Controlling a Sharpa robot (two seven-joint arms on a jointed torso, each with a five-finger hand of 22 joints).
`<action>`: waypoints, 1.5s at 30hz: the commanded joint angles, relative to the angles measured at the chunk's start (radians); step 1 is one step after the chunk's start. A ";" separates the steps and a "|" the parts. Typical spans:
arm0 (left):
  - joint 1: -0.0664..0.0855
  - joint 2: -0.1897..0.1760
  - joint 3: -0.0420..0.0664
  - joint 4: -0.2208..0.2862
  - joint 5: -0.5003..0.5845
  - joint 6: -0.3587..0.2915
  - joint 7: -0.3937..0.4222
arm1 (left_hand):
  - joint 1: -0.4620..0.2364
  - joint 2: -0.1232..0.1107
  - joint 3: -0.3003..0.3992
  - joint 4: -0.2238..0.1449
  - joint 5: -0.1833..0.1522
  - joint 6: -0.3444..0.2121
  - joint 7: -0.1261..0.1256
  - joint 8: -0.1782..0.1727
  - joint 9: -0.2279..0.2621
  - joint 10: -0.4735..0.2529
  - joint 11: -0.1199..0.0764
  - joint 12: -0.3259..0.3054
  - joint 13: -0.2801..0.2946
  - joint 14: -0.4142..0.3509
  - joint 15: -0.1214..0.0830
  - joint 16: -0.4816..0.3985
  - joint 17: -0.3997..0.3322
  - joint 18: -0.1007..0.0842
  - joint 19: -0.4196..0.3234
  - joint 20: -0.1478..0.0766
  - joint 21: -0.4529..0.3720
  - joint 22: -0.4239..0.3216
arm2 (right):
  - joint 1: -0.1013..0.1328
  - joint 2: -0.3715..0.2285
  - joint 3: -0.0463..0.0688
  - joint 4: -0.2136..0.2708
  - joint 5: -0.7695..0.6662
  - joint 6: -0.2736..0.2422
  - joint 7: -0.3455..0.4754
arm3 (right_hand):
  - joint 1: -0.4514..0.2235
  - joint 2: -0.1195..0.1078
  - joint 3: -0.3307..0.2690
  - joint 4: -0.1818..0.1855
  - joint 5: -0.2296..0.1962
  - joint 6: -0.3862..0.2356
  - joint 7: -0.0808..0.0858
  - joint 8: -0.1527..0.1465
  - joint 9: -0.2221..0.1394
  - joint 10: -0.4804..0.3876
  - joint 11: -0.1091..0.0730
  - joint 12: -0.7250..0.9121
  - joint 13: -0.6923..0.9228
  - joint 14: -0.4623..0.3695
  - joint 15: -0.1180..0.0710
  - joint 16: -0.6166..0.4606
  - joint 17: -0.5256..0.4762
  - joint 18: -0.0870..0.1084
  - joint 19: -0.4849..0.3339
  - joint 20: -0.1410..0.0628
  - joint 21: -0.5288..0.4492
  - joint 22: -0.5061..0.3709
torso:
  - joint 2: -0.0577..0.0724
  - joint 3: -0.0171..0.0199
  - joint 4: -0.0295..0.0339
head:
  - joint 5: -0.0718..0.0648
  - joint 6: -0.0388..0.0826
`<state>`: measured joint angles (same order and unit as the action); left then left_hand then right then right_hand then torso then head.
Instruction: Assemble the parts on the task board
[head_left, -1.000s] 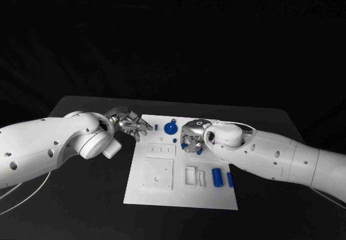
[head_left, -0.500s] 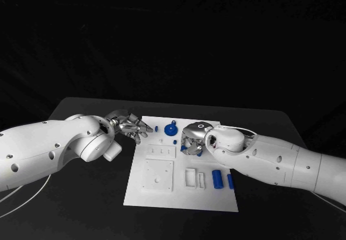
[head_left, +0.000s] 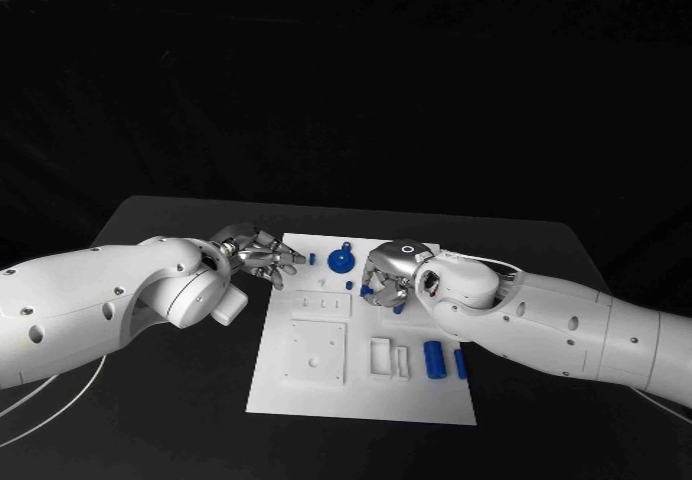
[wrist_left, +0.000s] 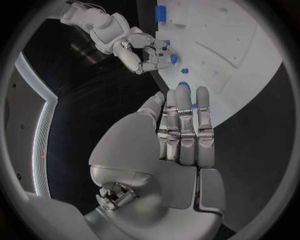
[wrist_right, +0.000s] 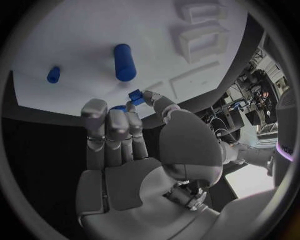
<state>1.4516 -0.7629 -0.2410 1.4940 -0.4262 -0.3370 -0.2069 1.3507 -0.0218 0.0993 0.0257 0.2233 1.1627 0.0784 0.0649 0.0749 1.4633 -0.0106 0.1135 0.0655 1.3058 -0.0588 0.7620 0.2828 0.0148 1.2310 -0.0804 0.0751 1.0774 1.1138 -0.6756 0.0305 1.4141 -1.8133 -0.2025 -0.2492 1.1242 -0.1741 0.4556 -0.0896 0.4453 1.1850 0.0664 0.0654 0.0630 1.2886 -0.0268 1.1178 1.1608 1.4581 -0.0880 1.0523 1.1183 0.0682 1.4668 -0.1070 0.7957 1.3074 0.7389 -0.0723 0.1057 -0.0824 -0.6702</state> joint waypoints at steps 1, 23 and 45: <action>-0.001 0.007 0.000 -0.001 0.087 -0.017 0.028 | -0.001 -0.011 0.000 0.006 -0.006 -0.006 -0.001 -0.001 -0.006 -0.001 0.008 -0.004 -0.001 0.001 0.008 -0.005 0.001 -0.011 -0.001 0.008 -0.004 -0.002 | 0.000 -0.006 0.003 0.019 -0.004 -0.051 -0.026 | 0.012 -0.005 0.004 0.006 -0.006 0.008 -0.003 -0.003 0.000 0.005 -0.001 -0.003 -0.002 -0.001 -0.006 -0.005 -0.002 0.000 0.038 -0.008 0.005 0.097 | 0.000 0.0012 0.0015 | 0.002 0.005; -0.006 0.074 0.000 -0.029 0.042 0.123 -0.078 | -0.185 -0.069 -0.140 0.230 -0.167 -0.047 0.001 0.002 -0.005 0.033 0.005 0.094 0.005 0.015 -0.002 0.097 0.040 -0.012 0.039 -0.001 0.000 0.033 | 0.000 -0.024 0.051 0.137 0.001 -0.084 -0.036 | 0.017 -0.010 0.009 0.010 -0.009 0.009 -0.003 -0.003 0.000 0.004 -0.001 -0.008 -0.006 -0.001 -0.006 -0.009 -0.007 0.000 0.038 -0.008 0.006 0.097 | -0.004 0.0005 -0.0035 | 0.017 0.016; -0.013 0.106 0.000 -0.048 -0.003 0.172 -0.078 | -0.146 0.050 -0.198 0.131 -0.055 -0.085 0.012 0.002 -0.006 0.020 0.009 0.092 0.004 0.007 0.001 0.107 0.028 -0.009 0.032 0.003 -0.003 0.055 | 0.000 -0.017 0.059 0.174 0.008 -0.090 -0.031 | 0.020 -0.014 0.014 0.014 -0.002 0.008 -0.002 -0.003 0.000 0.003 -0.002 -0.010 -0.007 -0.002 -0.007 -0.014 -0.013 0.001 0.038 -0.008 0.001 0.096 | -0.002 0.0001 -0.0032 | 0.017 0.013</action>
<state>1.4391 -0.6594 -0.2415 1.4458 -0.4193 -0.1900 -0.2919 1.2041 0.0226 -0.0978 0.1605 0.1637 1.0787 0.0910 0.0649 0.0687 1.4670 -0.0069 0.2037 0.0698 1.3183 -0.0571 0.8628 0.3111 0.0148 1.2651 -0.0821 0.0751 1.1319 1.1139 -0.6936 0.0884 1.5847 -1.8043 -0.2889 -0.2810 1.1377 -0.1876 0.4656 -0.0797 0.4414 1.1875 0.0641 0.0653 0.0621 1.2886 -0.0267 1.1136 1.1549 1.4577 -0.0874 1.0434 1.1066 0.0683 1.4667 -0.1068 0.7956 1.3073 0.7373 -0.0719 0.1019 -0.0650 -0.6565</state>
